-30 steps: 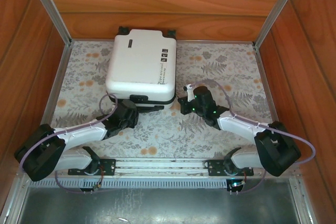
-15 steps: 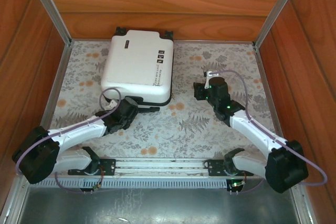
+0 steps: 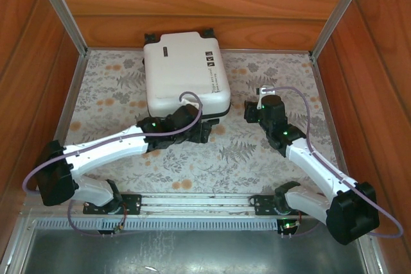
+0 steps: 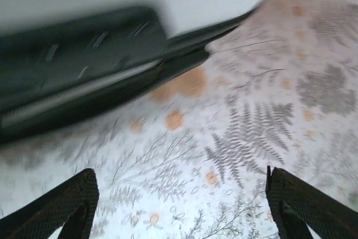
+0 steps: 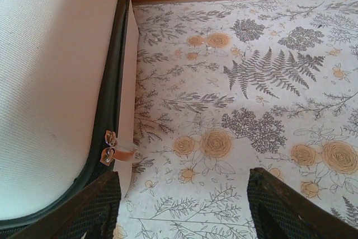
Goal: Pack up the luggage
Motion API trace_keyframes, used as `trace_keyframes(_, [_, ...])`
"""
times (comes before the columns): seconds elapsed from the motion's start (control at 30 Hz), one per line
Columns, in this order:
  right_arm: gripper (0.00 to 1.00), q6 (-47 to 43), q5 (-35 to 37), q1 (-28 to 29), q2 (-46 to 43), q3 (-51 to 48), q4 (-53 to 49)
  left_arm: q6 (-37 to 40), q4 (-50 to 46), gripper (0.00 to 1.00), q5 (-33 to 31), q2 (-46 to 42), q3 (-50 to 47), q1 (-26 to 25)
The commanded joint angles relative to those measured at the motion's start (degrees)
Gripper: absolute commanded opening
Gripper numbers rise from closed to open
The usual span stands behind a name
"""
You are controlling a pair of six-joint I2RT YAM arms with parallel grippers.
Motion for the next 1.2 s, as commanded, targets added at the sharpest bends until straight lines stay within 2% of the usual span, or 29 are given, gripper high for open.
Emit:
trace_keyframes(0.0, [0.65, -2.5, 0.8, -0.5, -0.8, 0.4, 0.6, 21.8, -5.6, 0.83, -3.6, -4.5, 2.7, 0.1])
trace_keyframes(0.07, [0.65, -3.4, 0.9, -0.6, -0.9, 1.0, 0.7, 27.1, -5.4, 0.85, -10.0, -8.0, 3.3, 0.2])
trace_keyframes(0.17, [0.67, -5.8, 0.7, -0.7, -1.1, 1.9, 0.9, 33.8, -0.1, 0.87, -28.6, -13.0, 2.4, 1.8])
trace_keyframes(0.2, [0.68, -7.2, 0.6, -0.7, -1.1, 2.0, 1.2, 36.6, 4.0, 0.88, -34.4, -14.7, 1.2, 3.7])
trace_keyframes(0.23, [0.69, -8.0, 1.4, -0.7, -1.3, 1.8, 1.9, 38.8, 7.9, 0.89, -37.7, -16.3, -0.1, 5.9])
trace_keyframes(0.3, [0.73, -10.7, 4.4, -0.8, -1.8, 0.4, 5.1, 41.7, 18.7, 0.94, -40.9, -20.2, -4.8, 14.0])
trace_keyframes(0.33, [0.77, -12.5, 5.9, -0.8, -2.2, -0.7, 7.3, 40.8, 22.5, 0.96, -40.1, -22.4, -7.4, 18.5])
trace_keyframes(0.37, [0.82, -14.6, 7.6, -1.0, -2.7, -2.3, 10.7, 38.3, 25.3, 0.97, -37.6, -24.6, -10.4, 25.0])
trace_keyframes(0.4, [0.97, -16.6, 9.5, -1.4, -3.0, -4.1, 14.2, 34.9, 26.7, 0.97, -34.0, -26.4, -13.0, 32.0])
trace_keyframes(0.43, [1.00, -17.9, 10.5, -2.1, -3.1, -5.6, 17.1, 32.0, 27.7, 0.97, -29.8, -27.7, -15.6, 37.7])
trace_keyframes(0.5, [1.00, -18.8, 9.8, -5.2, -2.3, -7.7, 20.2, 27.3, 31.6, 0.98, -19.9, -28.9, -22.4, 49.4])
trace_keyframes(0.57, [1.00, -17.5, 8.5, -8.5, -0.8, -8.6, 20.8, 25.9, 35.9, 0.99, -16.5, -27.5, -28.4, 54.9])
trace_keyframes(0.7, [1.00, -15.6, 3.7, -14.5, 5.5, -12.2, 29.7, 22.8, 49.5, 1.00, -17.2, -17.9, -35.7, 56.2])
trace_keyframes(0.83, [1.00, -16.4, 0.2, -16.9, 14.4, -15.7, 42.1, 22.8, 57.2, 1.00, -19.0, -4.2, -35.3, 57.3])
trace_keyframes(0.9, [1.00, -17.1, -2.0, -17.2, 18.0, -16.5, 47.0, 25.7, 57.6, 1.00, -11.0, -5.2, -35.7, 57.8])
trace_keyframes(0.93, [1.00, -17.2, -5.5, -17.6, 18.9, -16.7, 47.7, 27.0, 60.3, 1.00, -9.1, -4.9, -36.5, 58.2])
trace_keyframes(1.0, [1.00, -18.2, -8.2, -18.1, 22.2, -16.1, 49.4, 25.8, 61.3, 1.00, -10.0, -4.8, -36.9, 58.9])
trace_keyframes(1.1, [1.00, -16.2, -9.6, -20.5, 27.7, -17.4, 58.1, 24.4, 61.3, 1.00, -9.1, -6.3, -38.5, 60.6])
trace_keyframes(1.17, [1.00, -16.6, -11.6, -20.7, 26.9, -17.4, 56.3, 24.6, 61.3, 1.00, -8.0, -6.6, -39.0, 61.4])
